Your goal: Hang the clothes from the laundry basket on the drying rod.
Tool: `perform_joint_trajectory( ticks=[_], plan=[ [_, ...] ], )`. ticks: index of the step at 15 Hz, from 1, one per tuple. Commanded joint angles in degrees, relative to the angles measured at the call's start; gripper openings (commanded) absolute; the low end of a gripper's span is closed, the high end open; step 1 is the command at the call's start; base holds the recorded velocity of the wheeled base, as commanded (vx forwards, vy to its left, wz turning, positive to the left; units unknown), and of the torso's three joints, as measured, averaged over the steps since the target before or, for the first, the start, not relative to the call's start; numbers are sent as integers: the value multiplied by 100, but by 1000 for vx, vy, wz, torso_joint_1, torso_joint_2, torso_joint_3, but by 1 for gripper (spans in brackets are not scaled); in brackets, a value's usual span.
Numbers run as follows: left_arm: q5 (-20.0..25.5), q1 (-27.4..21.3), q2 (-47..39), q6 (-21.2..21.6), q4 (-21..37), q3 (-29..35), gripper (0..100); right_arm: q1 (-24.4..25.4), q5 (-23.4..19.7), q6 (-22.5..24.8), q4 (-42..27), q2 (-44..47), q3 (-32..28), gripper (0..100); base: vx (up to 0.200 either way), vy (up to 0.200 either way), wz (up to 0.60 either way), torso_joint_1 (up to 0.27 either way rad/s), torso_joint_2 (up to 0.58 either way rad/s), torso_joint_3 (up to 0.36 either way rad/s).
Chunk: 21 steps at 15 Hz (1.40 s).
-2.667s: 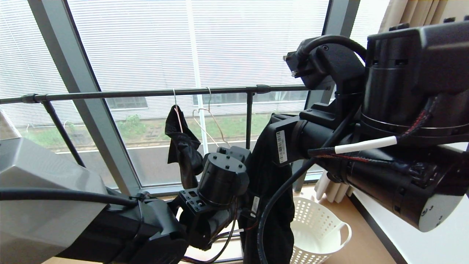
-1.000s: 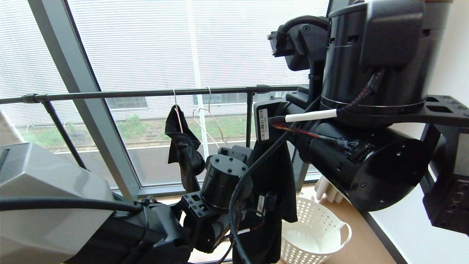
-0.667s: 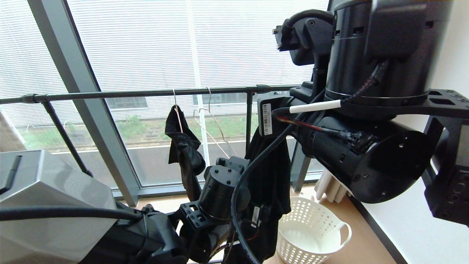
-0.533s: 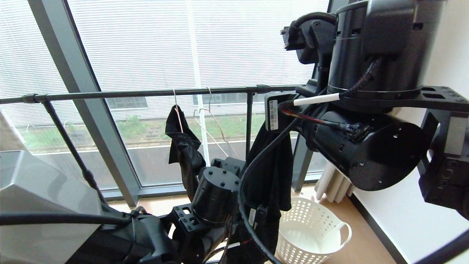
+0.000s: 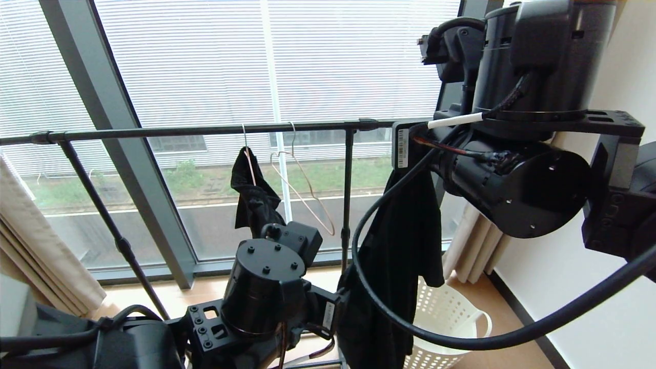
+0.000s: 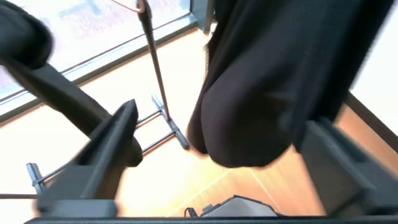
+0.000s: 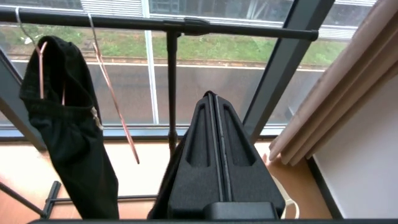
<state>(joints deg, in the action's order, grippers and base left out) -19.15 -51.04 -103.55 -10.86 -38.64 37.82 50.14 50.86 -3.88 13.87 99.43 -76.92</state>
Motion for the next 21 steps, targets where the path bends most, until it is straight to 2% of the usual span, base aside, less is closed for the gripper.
perform_joint_trajectory(
  ticks=[1, 4, 7, 8, 10, 15, 18, 20, 21],
  plan=[
    [-36, -2, 300, 5, 6, -134, 0, -118, -6, -17, 1, -46, 90, 0, 0, 0, 0, 0, 0, 0],
    [-62, 15, 537, 5, 6, -275, 0, -136, -23, -8, 1, -204, 239, 0, 0, 0, 0, 0, 0, 0],
    [-115, 314, 942, 58, 24, -354, 0, -198, -50, -8, -7, -547, 626, 0, 0, 0, 0, 0, 0, 0],
    [-115, 490, 1003, 155, 24, -319, 0, -189, -252, 1, -7, -705, 846, 0, 0, 0, 0, 0, 0, 0],
    [-106, 771, 1021, 242, 24, -169, 0, -189, -524, 1, -7, -987, 1224, 0, 0, 0, 0, 0, 0, 0],
    [-45, 1158, 994, 330, 147, 455, 0, -154, -814, -8, 1, -1233, 1918, 0, 0, 0, 0, 0, 0, 0],
    [113, 1299, 1021, 339, 867, 885, 0, 57, -814, -17, 1, -1136, 2041, 0, 0, 0, 0, 0, 0, 0],
    [324, 1360, 1100, 392, 1597, 1263, 0, 110, -814, -17, 10, -987, 2015, 0, 0, 0, 0, 0, 0, 0],
    [614, 1369, 1258, 409, 2405, 1615, 0, 110, -814, -25, 45, -872, 1988, 0, 0, 0, 0, 0, 0, 0]
  ],
)
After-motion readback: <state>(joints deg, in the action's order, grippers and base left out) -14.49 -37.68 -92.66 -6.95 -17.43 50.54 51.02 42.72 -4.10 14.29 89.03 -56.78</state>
